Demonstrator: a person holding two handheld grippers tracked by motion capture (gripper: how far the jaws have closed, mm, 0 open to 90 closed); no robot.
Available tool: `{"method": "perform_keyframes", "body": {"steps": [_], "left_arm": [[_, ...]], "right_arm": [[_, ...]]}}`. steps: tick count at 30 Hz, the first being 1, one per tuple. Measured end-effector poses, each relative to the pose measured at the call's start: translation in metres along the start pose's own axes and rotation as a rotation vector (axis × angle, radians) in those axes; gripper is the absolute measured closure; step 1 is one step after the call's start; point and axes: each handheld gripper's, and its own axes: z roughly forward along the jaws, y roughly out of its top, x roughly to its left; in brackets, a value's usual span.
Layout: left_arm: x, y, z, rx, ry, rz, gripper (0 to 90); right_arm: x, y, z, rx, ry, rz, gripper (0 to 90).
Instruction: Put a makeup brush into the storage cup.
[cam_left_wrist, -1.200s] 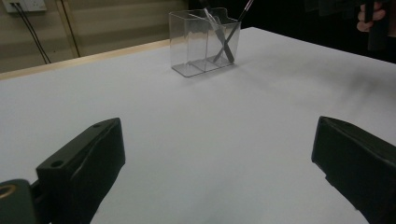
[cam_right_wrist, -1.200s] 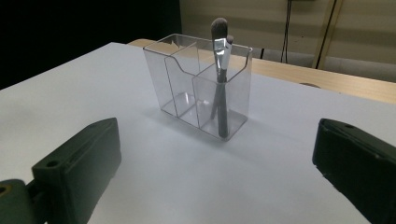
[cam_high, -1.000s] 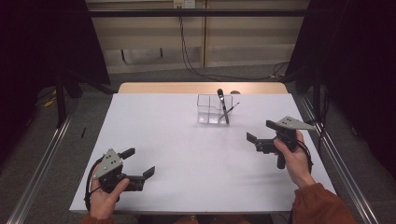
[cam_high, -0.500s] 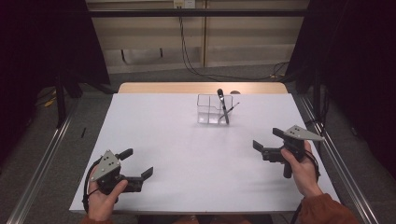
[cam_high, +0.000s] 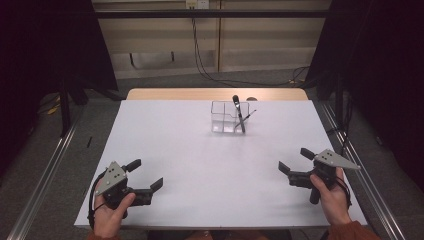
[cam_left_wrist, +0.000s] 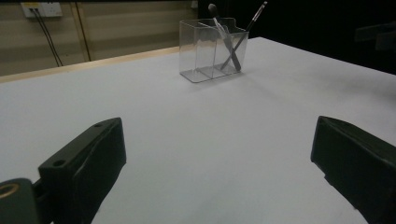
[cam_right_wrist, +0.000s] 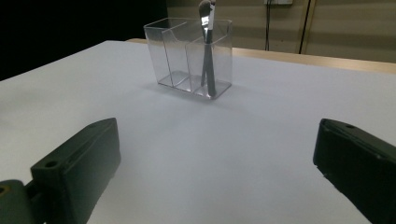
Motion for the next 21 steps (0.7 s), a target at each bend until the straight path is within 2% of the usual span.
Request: {"method": "perform_keyframes", "body": {"steps": [1,4,10,15,19,21], "left_arm": [[0.000,0.000,0.000,0.000,0.010,-0.001,3.3],[0.000,0.000,-0.001,-0.006,0.005,0.003,3.1],[0.000,-0.002,-0.004,-0.021,0.003,0.001,2.5],[-0.002,-0.003,-0.007,-0.037,0.000,-0.001,2.5],[-0.002,-0.004,-0.010,-0.056,-0.005,-0.005,2.5],[-0.002,-0.004,-0.012,-0.063,0.017,-0.003,2.3]], "right_arm": [[0.000,-0.001,-0.001,-0.001,-0.001,-0.001,0.3],[0.001,-0.004,-0.006,-0.007,-0.002,0.016,0.3],[0.007,-0.008,-0.015,-0.019,0.002,0.000,0.3],[0.006,-0.011,-0.023,-0.059,-0.014,0.004,0.0],[0.009,-0.016,-0.028,-0.038,-0.002,-0.009,0.0],[0.009,-0.016,-0.031,-0.053,-0.006,0.002,0.0]]}}
